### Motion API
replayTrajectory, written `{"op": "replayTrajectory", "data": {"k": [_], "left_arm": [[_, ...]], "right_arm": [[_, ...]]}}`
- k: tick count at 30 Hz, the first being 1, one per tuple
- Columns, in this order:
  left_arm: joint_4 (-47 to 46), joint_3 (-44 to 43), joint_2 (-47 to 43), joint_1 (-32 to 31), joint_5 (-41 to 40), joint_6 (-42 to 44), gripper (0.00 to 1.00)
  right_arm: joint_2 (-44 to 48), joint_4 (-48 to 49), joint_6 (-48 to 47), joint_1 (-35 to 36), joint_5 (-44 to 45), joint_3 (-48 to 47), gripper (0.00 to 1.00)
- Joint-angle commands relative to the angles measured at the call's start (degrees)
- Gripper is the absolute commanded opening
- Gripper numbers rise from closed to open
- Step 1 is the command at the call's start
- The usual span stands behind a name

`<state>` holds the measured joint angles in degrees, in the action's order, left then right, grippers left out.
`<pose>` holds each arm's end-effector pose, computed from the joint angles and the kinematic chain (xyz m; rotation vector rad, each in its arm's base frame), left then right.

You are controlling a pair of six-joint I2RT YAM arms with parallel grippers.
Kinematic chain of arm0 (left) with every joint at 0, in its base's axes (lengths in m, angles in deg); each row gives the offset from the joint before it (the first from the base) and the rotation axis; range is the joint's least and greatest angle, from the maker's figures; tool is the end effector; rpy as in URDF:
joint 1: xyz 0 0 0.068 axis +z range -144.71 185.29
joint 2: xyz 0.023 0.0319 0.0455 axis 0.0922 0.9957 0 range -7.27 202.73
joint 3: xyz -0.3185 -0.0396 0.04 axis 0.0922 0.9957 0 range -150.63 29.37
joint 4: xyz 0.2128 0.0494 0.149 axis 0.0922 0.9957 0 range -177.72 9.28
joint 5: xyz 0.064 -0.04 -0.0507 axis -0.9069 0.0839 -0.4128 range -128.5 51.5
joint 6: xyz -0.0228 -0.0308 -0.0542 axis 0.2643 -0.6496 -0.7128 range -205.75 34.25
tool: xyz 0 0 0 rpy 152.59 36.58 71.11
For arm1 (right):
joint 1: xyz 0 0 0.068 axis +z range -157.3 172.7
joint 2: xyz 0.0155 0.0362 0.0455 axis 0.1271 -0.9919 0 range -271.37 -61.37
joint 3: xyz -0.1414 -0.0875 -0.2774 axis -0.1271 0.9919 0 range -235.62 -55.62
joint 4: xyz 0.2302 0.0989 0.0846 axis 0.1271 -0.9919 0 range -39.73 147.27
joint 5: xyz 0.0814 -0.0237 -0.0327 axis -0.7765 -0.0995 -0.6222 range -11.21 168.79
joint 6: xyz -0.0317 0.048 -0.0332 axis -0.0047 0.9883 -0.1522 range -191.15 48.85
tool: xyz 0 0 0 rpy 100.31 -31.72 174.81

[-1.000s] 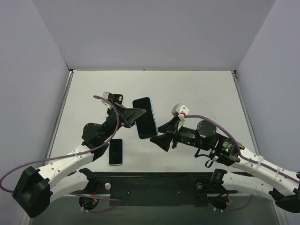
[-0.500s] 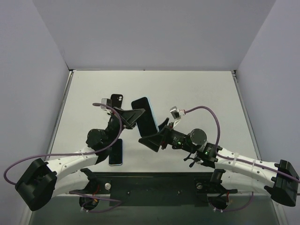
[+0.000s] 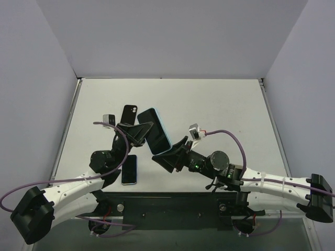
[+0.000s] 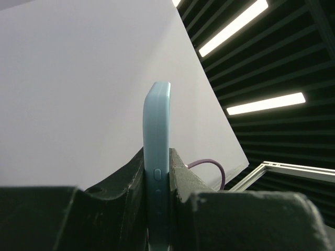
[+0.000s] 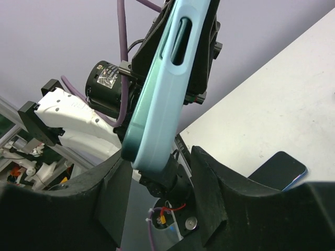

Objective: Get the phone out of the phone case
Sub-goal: Remove the phone case from the phone.

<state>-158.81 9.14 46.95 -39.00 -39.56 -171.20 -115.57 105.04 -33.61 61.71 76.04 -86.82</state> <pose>0.1263 -0.1219 0.3573 -0.4188 1.0554 -2.0615 0.0698 0.1894 0.3811 -0.4016 1.2449 1.6559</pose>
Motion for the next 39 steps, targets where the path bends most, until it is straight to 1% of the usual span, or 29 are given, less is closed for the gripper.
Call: {"op": "replayTrajectory", "data": {"k": [1, 5, 8, 10, 11, 15, 17, 18, 19, 21, 23, 24, 25, 26, 27, 28, 29, 30, 31, 32, 33, 34, 35, 36, 37, 39], "left_arm": [[-6.08, -1.04, -1.66, -0.70, -1.49, 0.02, 0.00], [-5.99, -0.78, -2.27, -0.97, -1.93, 0.11, 0.00], [-6.34, -1.04, -2.27, -0.97, -1.75, -0.15, 0.00], [-6.43, -1.22, -2.19, -1.15, -1.49, 0.02, 0.00], [-6.34, -1.22, -2.18, -1.06, -1.40, 0.02, 0.00], [-6.34, -0.87, -2.18, -1.06, -1.58, -0.15, 0.00], [-6.60, -0.78, -2.01, -1.23, -1.58, -0.16, 0.00], [-6.61, -0.86, -1.84, -1.23, -1.58, -0.50, 0.00], [-6.78, -0.95, -1.57, -1.23, -1.23, -0.77, 0.00], [-7.39, -1.22, -0.96, -1.15, -0.70, -1.38, 0.00], [-7.92, -1.30, -0.60, -1.32, -0.87, -2.61, 0.00], [-8.10, -1.30, -0.43, -1.41, -0.87, -3.57, 0.00], [-8.01, -1.30, -0.60, -1.32, -1.05, -4.19, 0.00], [-7.84, -1.48, -0.60, -1.41, -1.05, -5.59, 0.00], [-7.05, -1.74, -0.69, -1.15, -0.61, -6.39, 0.00], [-5.65, -2.18, -0.34, -0.97, -0.09, -8.22, 0.00], [-4.77, -2.62, -0.08, -0.10, 1.05, -10.07, 0.00], [-3.80, -3.41, 0.53, 0.43, 2.89, -14.18, 0.00], [-4.05, -4.11, 1.15, 1.39, 4.99, -16.31, 0.00], [-6.41, -4.55, 2.55, 1.75, 6.06, -20.50, 0.00], [-8.00, -5.77, 3.34, 2.02, 8.16, -22.29, 0.00], [-10.97, -6.74, 4.83, 2.02, 9.40, -25.87, 0.00], [-12.13, -9.54, 5.63, 2.19, 13.67, -27.04, 0.00], [-14.58, -11.05, 7.03, 2.37, 15.89, -28.79, 0.00], [-15.56, -14.02, 7.48, 2.46, 20.61, -29.24, 0.00], [-16.45, -16.93, 7.22, 2.11, 25.90, -28.46, 0.00]], "right_arm": [[-1.88, 2.50, -3.26, 1.03, 4.50, -3.78, 0.43], [-2.67, 3.39, -3.61, 1.56, 5.46, -4.22, 0.43], [-3.02, 2.95, -3.96, 1.65, 6.35, -4.57, 0.39], [-3.11, 2.59, -3.88, 1.65, 6.52, -4.75, 0.38], [-3.20, 3.99, -3.79, 1.65, 6.00, -4.57, 0.38], [-3.55, 4.26, -2.56, 1.65, 5.55, -5.18, 0.39], [-3.81, 4.44, -1.07, 1.48, 5.82, -5.53, 0.37], [-4.25, 4.09, -0.80, 1.21, 5.82, -6.15, 0.33], [-4.25, 3.57, -0.71, 1.21, 5.91, -6.41, 0.32], [-4.51, 3.56, -1.06, 1.04, 5.99, -6.50, 0.24], [-4.69, 2.42, -1.41, 0.42, 5.82, -6.59, 0.14], [-5.04, 2.42, -1.50, -0.01, 5.04, -6.24, 0.06], [-5.04, 2.24, -2.37, -0.28, 4.68, -6.07, 0.03], [-5.22, 1.55, -3.78, -0.63, 4.24, -5.54, 0.00], [-5.31, 1.28, -4.83, -1.07, 3.19, -5.45, 0.00], [-5.39, 0.06, -8.67, -1.16, 0.14, -5.28, 0.00], [-5.40, -2.04, -11.67, -1.16, -1.02, -5.53, 0.00], [-5.40, -6.42, -17.44, -1.25, -2.95, -6.49, 0.00], [-5.22, -9.33, -21.85, -1.08, -3.75, -7.11, 0.00], [-5.05, -15.45, -28.59, -0.90, -3.33, -8.42, 0.00], [-5.13, -18.12, -32.23, -1.16, -3.58, -8.87, 0.00], [-5.31, -22.67, -37.05, -1.51, -3.41, -9.75, 0.00], [-5.66, -24.11, -39.27, -3.17, -6.28, -10.19, 0.00], [-6.01, -25.43, -39.30, -4.75, -8.66, -11.33, 0.00], [-6.62, -25.18, -38.51, -7.64, -13.21, -11.95, 0.00], [-7.06, -23.08, -37.71, -9.06, -15.18, -12.30, 0.00]]}}
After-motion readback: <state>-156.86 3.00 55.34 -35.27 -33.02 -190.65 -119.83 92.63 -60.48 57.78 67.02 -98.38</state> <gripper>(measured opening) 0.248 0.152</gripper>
